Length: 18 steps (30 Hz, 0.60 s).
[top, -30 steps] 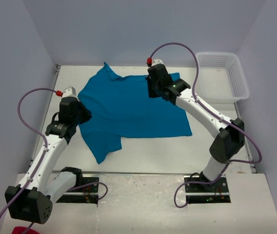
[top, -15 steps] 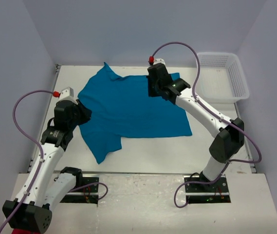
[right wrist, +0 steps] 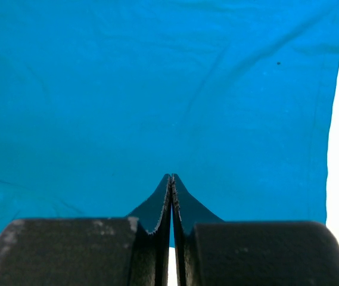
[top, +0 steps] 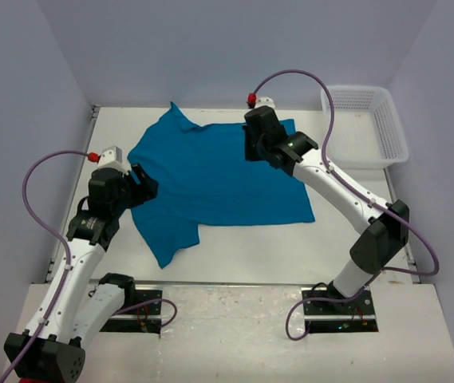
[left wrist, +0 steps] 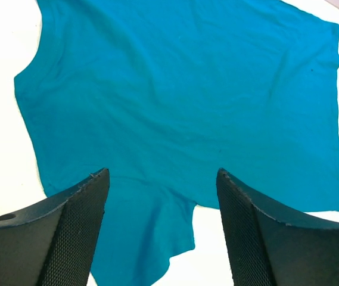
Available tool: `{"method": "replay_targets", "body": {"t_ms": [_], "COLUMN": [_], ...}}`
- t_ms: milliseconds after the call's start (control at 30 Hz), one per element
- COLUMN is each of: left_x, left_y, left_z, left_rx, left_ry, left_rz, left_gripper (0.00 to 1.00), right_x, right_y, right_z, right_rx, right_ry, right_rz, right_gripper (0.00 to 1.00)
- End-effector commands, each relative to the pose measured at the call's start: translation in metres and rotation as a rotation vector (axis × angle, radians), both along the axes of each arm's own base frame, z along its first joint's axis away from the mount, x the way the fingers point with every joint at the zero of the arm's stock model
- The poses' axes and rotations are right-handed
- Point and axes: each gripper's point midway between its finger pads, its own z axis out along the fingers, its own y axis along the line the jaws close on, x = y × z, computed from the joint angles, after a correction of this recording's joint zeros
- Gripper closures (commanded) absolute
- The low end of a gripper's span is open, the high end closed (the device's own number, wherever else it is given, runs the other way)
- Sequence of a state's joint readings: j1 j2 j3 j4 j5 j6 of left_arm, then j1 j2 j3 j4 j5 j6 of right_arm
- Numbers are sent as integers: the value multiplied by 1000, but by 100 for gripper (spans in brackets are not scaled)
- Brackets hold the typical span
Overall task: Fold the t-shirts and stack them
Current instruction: Flatten out the tshirt
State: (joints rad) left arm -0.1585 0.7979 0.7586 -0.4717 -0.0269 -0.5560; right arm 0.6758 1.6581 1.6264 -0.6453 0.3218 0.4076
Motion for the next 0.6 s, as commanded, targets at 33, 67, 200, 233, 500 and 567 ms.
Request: {"method": "replay_targets", "body": {"t_ms": [33,67,200,233,500,567], "left_x": [-1,-1,-1,-2,-1,-1], "left_y": [-2,-2,-1,-1,-2,-2], "left_z": [3,2,1,1,-5,-5], "left_rx": [17,20,26,27,29,25], "left_ry": [-15,-12,-7,-5,13,15], "left_rz": [-32,-33,-29,-28,-33,-36], "left_gripper": [25,24,21,21,20,20], "right_x": [0,0,1,0,-1,-1], "right_y": [-1,0,3,2,-3,-2], "right_z": [26,27,24,24,22,22], "right_rx": [24,22,21,19,-3,0], "right_ry": [-47,-46,-43,-42,-47,-47], "right_rz": [-25,-25,-19,-20,-32,-30], "right_gripper": [100,100,100,100,100,100]}}
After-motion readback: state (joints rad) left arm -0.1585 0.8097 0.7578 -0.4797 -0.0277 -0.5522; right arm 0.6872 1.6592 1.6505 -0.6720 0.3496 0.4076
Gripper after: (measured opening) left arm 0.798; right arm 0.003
